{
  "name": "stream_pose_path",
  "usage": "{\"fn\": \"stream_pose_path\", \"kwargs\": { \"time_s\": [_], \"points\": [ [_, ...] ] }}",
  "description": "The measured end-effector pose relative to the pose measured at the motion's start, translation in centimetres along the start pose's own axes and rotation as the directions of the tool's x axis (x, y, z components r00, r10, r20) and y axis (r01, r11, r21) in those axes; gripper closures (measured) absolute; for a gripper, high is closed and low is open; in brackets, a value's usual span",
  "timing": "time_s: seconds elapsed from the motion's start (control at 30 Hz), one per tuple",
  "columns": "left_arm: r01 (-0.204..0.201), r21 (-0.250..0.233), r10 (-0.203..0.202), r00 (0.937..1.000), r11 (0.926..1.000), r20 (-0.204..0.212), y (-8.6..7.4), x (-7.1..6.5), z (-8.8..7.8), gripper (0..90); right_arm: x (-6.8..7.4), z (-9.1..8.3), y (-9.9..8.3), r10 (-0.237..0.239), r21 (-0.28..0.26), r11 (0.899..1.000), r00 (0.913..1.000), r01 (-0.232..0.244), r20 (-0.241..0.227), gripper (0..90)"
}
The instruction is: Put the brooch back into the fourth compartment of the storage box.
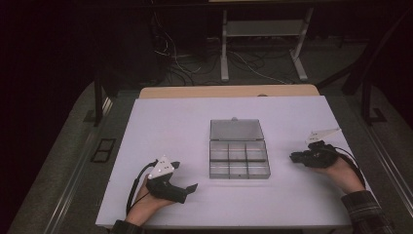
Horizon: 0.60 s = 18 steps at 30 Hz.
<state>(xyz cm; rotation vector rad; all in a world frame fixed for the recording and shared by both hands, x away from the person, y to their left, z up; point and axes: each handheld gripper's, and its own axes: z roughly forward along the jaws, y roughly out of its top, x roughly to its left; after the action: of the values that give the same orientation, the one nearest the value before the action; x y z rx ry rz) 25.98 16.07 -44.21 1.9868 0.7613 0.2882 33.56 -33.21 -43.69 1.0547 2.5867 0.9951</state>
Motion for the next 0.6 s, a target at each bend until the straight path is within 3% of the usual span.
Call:
{"fn": "stream_pose_path", "kwargs": {
  "time_s": [0.6],
  "points": [
    [-0.002, 0.000, 0.002, 0.9999, 1.0000, 0.013, 0.1, -0.1, 0.0, 0.0, 0.9, -2.2, 1.6, 0.000, -0.115, 0.993, 0.9983, -0.007, -0.058, 80.0]
  ]
}}
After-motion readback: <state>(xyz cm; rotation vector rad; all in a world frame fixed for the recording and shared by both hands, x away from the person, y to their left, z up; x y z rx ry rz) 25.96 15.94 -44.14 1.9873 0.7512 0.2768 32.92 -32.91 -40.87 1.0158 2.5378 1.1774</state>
